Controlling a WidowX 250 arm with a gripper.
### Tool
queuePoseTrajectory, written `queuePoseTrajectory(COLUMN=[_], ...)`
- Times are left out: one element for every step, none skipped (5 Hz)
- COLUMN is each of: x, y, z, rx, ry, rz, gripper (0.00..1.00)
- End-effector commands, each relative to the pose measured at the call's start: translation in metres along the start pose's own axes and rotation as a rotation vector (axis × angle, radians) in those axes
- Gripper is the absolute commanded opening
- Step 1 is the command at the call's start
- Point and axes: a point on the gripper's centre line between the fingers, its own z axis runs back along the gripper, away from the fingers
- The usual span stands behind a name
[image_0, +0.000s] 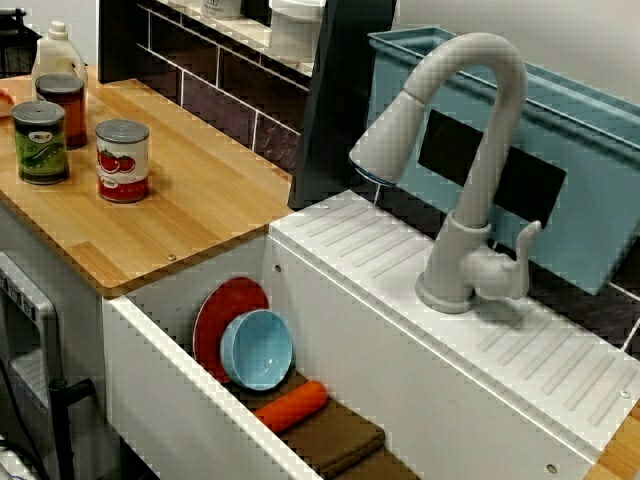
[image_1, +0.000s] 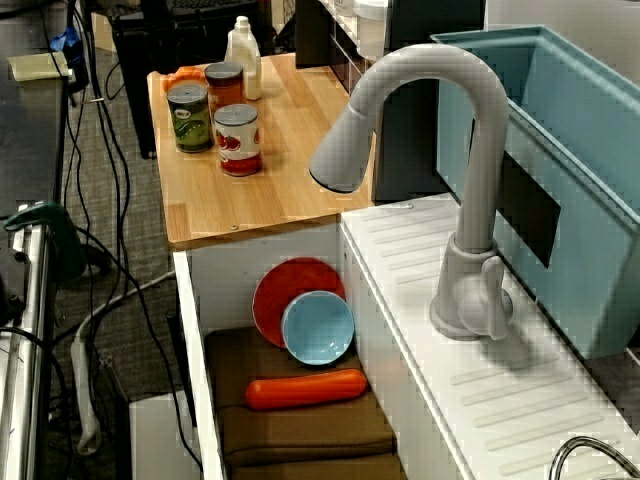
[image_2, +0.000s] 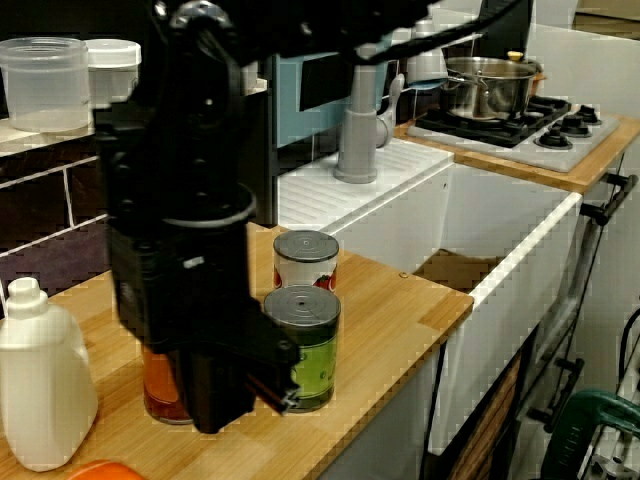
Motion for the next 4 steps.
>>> queuePoseTrajectory(x=[-0.013, -0.02, -0.015, -0.017], y=[0.02, 0.018, 0.01, 0.007], z=[0.022, 0.013, -0.005, -0.006], rx=[-0.081, -0.098, -0.103, -0.1], ry=[-0.096, -0.126, -0.15, -0.182], rz=[-0.05, -0.055, -0.049, -0.059], gripper=[0.0, 0.0, 0.0, 0.0])
